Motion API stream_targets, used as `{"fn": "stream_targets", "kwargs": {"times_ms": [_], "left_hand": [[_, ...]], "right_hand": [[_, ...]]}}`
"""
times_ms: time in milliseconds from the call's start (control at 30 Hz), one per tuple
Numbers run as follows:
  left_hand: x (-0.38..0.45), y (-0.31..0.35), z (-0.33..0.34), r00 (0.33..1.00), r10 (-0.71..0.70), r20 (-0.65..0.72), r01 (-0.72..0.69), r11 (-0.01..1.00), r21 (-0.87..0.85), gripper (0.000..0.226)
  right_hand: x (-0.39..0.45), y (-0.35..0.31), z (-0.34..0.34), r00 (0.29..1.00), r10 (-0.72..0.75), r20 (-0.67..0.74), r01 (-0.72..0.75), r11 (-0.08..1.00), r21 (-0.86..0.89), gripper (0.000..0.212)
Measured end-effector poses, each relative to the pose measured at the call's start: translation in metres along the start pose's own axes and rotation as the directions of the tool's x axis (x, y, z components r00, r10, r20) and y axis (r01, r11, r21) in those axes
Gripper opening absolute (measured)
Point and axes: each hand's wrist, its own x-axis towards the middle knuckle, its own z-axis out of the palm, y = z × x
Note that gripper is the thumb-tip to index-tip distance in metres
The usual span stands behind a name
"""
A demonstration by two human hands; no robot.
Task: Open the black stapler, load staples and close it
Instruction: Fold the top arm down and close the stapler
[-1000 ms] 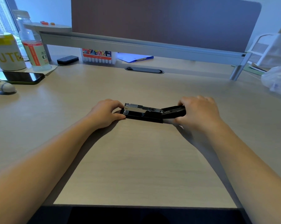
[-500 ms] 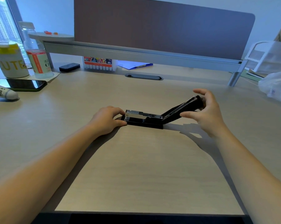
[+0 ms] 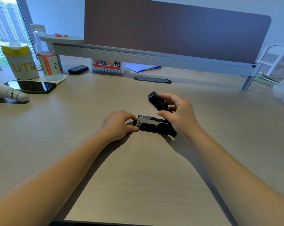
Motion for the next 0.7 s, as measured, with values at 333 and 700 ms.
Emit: {"fn": "stream_targets", "kwargs": {"times_ms": [333, 700], "left_hand": [[0.001, -0.001, 0.001, 1.0, -0.009, -0.001, 0.009, 0.997, -0.081, 0.038], [0.001, 0.019, -0.002, 0.981, -0.178, 0.078, 0.192, 0.822, -0.536, 0.05]], "right_hand": [[0.0, 0.006, 0.014, 0.971, -0.05, 0.235, 0.12, 0.947, -0.297, 0.045], [-0.021, 0.031, -0.012, 0.936, 0.293, 0.196, -0.24, 0.937, -0.255, 0.059]]}}
